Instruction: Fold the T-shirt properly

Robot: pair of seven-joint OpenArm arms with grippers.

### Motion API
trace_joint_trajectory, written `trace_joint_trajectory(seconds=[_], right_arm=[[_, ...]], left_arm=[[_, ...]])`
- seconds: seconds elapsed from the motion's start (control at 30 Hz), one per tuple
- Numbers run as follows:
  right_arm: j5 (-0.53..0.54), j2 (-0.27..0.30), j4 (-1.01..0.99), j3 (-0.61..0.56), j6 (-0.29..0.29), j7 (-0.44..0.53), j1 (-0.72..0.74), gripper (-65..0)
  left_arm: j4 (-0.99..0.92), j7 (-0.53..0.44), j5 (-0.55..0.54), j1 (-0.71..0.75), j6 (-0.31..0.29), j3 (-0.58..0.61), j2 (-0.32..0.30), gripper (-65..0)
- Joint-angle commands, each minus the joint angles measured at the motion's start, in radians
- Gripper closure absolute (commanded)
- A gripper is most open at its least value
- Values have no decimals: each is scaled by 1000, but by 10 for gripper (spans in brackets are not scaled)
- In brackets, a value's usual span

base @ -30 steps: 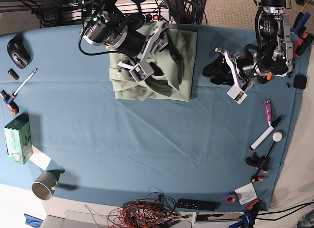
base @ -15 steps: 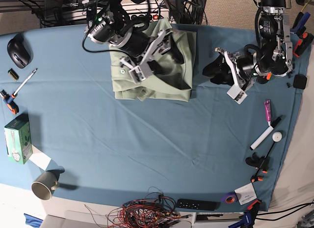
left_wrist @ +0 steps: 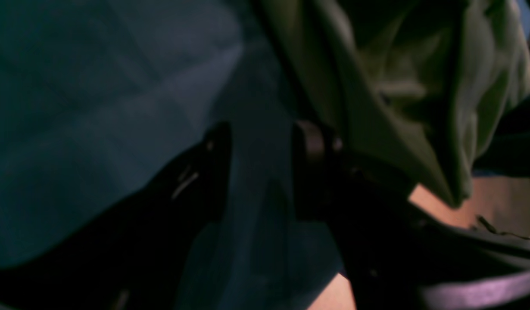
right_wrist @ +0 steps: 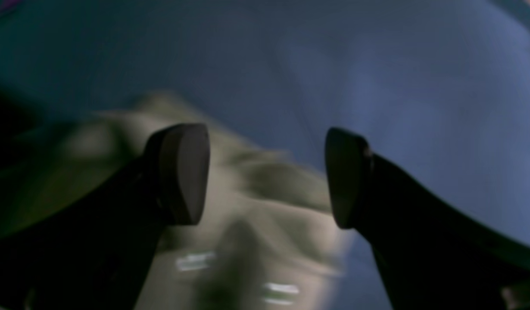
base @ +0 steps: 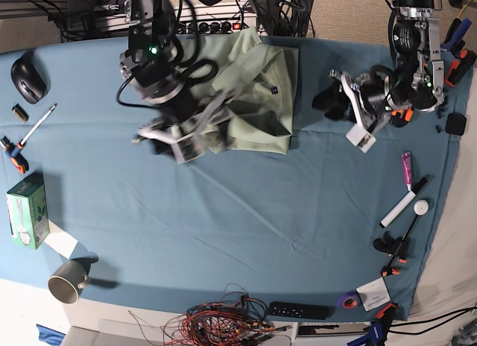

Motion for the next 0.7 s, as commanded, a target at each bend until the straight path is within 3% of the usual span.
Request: trace_joint_trajectory(seconds=[0.0, 0.1, 0.2, 0.33, 0.43, 0.67], right_arm=[[3, 2, 4, 18, -11, 29, 12, -414], [61, 6, -42, 116, -3, 18, 14, -414], [233, 18, -101, 253, 101, -59, 29, -414], [526, 82, -152, 424, 222, -159, 38, -414], [687, 122, -173, 526, 286, -213, 39, -414], [891, 154, -314, 588, 323, -234, 45, -414]], left_arm=[[9, -8, -10, 5, -2, -6, -8, -243], [8, 34, -4, 33, 37, -6, -11, -264], [8, 75, -4, 49, 55, -6, -11, -314], [8, 76, -21, 85, 63, -6, -11, -318], [8, 94, -76, 121, 62, -6, -11, -318], [9, 101, -141, 191, 61, -6, -4, -318]])
